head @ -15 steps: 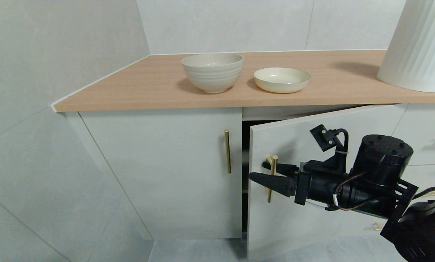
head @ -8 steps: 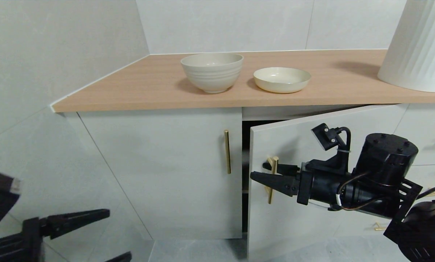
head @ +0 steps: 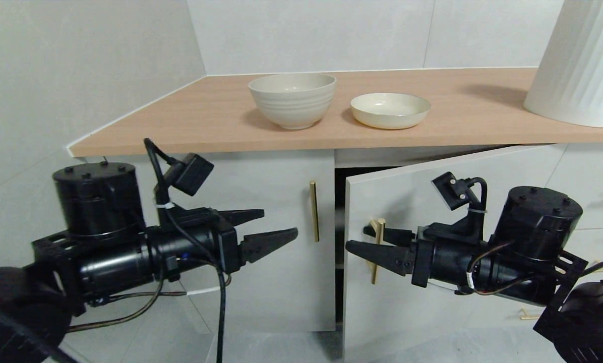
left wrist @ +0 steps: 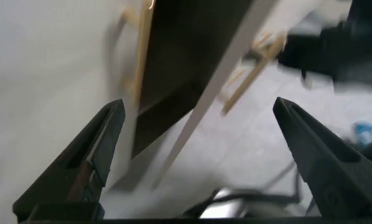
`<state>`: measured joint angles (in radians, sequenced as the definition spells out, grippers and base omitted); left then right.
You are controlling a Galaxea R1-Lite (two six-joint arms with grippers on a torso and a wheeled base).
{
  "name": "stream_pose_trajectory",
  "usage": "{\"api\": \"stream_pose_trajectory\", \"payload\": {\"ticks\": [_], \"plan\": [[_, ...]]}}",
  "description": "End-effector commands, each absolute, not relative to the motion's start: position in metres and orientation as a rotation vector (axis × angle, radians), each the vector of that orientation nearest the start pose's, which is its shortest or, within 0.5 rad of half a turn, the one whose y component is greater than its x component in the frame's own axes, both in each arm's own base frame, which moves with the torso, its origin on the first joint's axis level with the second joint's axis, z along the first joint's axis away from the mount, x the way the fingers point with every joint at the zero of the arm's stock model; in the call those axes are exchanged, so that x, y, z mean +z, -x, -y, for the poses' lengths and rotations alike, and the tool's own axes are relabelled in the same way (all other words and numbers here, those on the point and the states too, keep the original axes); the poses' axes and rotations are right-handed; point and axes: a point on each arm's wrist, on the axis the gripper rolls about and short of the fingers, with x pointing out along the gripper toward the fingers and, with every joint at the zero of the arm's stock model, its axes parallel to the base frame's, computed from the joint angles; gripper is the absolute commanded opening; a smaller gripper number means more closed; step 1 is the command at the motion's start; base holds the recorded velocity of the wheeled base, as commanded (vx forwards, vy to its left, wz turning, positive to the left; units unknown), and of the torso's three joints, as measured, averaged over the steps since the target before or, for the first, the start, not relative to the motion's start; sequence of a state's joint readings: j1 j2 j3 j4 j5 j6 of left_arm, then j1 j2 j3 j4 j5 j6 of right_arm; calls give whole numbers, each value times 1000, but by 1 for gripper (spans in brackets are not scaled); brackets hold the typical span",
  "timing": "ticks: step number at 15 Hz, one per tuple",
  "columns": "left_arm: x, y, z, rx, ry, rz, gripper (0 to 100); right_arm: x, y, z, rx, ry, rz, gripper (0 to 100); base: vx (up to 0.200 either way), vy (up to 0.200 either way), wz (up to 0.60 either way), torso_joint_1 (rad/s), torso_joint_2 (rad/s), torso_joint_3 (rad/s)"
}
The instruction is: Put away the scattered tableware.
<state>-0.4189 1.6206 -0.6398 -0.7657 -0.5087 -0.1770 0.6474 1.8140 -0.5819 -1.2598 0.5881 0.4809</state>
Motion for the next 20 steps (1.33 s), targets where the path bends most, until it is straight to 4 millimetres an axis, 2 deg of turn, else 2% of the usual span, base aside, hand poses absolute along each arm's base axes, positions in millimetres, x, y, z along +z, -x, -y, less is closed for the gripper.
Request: {"api": "stream_pose_trajectory", "payload": {"ticks": [1, 3, 10, 11, 15, 20], "plan": [[160, -259, 140, -931, 190, -363, 100, 155, -231, -192, 1228, -418, -269, 100, 0, 0, 0, 0, 0, 0], [157, -252, 152, -971, 222, -392, 100, 155, -228, -194, 1238, -417, -273, 100, 0, 0, 0, 0, 0, 0], [149, -259, 158, -971, 257, -392, 100, 154, -227, -195, 1243, -416, -276, 100, 0, 0, 0, 0, 0, 0], [150, -259, 159, -970, 256, -390, 0, 154, -227, -195, 1243, -416, -276, 100, 0, 0, 0, 0, 0, 0], [144, -269, 166, -975, 256, -353, 0, 154, -227, -195, 1243, -416, -276, 100, 0, 0, 0, 0, 0, 0], [119, -288, 182, -997, 256, -296, 0, 154, -227, -195, 1243, -416, -276, 100, 0, 0, 0, 0, 0, 0]]}}
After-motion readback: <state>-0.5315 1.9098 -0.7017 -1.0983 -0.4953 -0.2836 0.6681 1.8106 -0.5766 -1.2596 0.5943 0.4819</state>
